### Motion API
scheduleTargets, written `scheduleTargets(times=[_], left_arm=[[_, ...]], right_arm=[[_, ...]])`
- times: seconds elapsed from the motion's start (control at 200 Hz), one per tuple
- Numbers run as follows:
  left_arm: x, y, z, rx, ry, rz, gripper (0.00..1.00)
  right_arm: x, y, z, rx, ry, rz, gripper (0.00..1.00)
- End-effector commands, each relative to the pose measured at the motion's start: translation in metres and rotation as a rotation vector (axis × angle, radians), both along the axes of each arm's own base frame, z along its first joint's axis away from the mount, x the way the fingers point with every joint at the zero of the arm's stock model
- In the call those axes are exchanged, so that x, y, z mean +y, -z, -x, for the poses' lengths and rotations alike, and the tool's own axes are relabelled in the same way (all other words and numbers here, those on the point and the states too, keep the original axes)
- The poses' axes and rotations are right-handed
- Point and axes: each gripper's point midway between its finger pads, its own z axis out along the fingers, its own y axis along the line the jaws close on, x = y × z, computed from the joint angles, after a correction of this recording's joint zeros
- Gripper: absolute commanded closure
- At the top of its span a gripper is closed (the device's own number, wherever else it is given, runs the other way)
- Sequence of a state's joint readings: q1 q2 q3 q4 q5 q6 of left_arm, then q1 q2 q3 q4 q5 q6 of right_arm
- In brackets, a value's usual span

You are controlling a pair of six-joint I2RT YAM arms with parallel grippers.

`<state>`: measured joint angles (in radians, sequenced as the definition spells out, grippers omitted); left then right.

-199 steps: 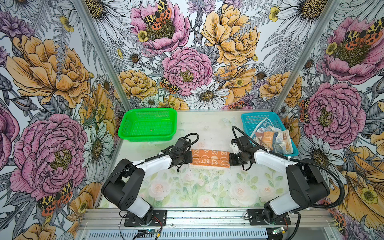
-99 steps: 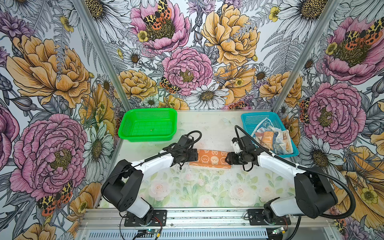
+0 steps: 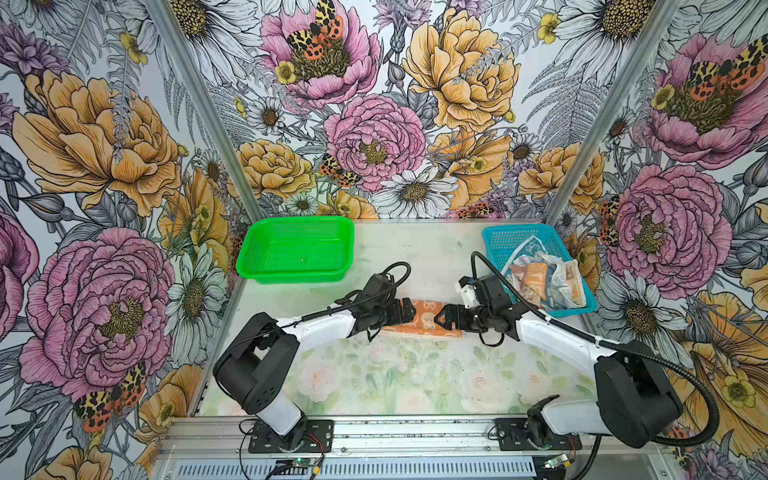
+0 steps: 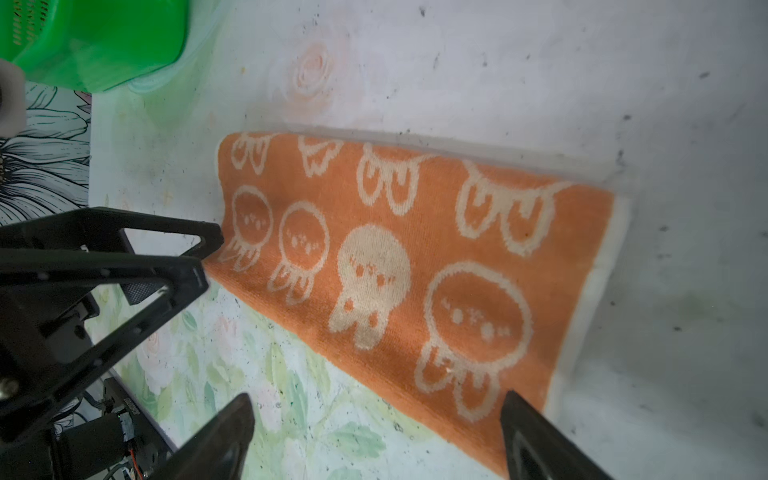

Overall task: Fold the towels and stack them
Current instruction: 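Grasp the folded orange towel's two ends with both grippers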

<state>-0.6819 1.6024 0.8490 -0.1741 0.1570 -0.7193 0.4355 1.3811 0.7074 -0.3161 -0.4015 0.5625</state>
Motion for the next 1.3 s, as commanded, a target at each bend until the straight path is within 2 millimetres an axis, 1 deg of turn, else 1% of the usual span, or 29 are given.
scheduleTargets(times=[0.0, 0.135, 0.215, 0.275, 0.36, 0.425, 0.465, 0.52, 0.605, 0.655, 0.771, 0.876, 0.991, 1.151, 1.296], left_arm=[[-0.004, 0.008, 0.008, 0.024, 0.002, 0.035, 0.01], [0.003, 0.019, 0.016, 0.045, -0.002, 0.017, 0.01], [0.003, 0.018, 0.018, 0.045, 0.002, 0.017, 0.01], [0.004, 0.011, 0.016, 0.03, 0.006, 0.01, 0.01], [0.007, -0.007, 0.007, -0.014, 0.019, -0.043, 0.01], [0.013, -0.022, -0.001, -0.052, 0.025, -0.091, 0.01], [0.017, -0.027, -0.005, -0.061, 0.026, -0.117, 0.01], [0.024, -0.028, -0.01, -0.052, 0.027, -0.152, 0.01], [0.033, -0.021, -0.014, -0.018, 0.03, -0.193, 0.01], [0.039, -0.013, -0.015, 0.008, 0.03, -0.222, 0.01], [0.046, 0.0, -0.015, 0.047, 0.035, -0.248, 0.01], [0.047, 0.005, -0.015, 0.062, 0.041, -0.256, 0.01], [0.048, 0.012, -0.016, 0.075, 0.044, -0.289, 0.04], [0.049, 0.025, -0.015, 0.102, 0.062, -0.345, 0.08], [0.047, 0.035, -0.016, 0.121, 0.076, -0.362, 0.12]], right_arm=[[0.008, 0.012, 0.006, 0.029, -0.011, -0.045, 0.05], [0.002, 0.03, 0.016, 0.067, -0.012, -0.018, 0.03], [0.001, 0.033, 0.016, 0.066, -0.011, -0.006, 0.02], [0.002, 0.026, 0.012, 0.047, -0.01, -0.013, 0.01], [0.004, 0.006, 0.003, -0.004, -0.003, -0.024, 0.01], [0.001, -0.009, -0.003, -0.048, 0.008, -0.014, 0.01], [-0.001, -0.016, -0.006, -0.07, 0.013, -0.003, 0.01], [-0.006, -0.021, -0.011, -0.089, 0.025, 0.014, 0.01], [-0.015, -0.017, -0.018, -0.083, 0.048, 0.05, 0.01], [-0.019, -0.011, -0.021, -0.07, 0.054, 0.077, 0.01], [-0.023, 0.004, -0.022, -0.039, 0.06, 0.118, 0.01], [-0.024, 0.015, -0.02, -0.015, 0.053, 0.136, 0.01], [-0.027, 0.024, -0.016, 0.005, 0.05, 0.153, 0.01], [-0.027, 0.031, -0.013, 0.02, 0.043, 0.166, 0.01], [-0.025, 0.034, -0.011, 0.029, 0.038, 0.164, 0.01]])
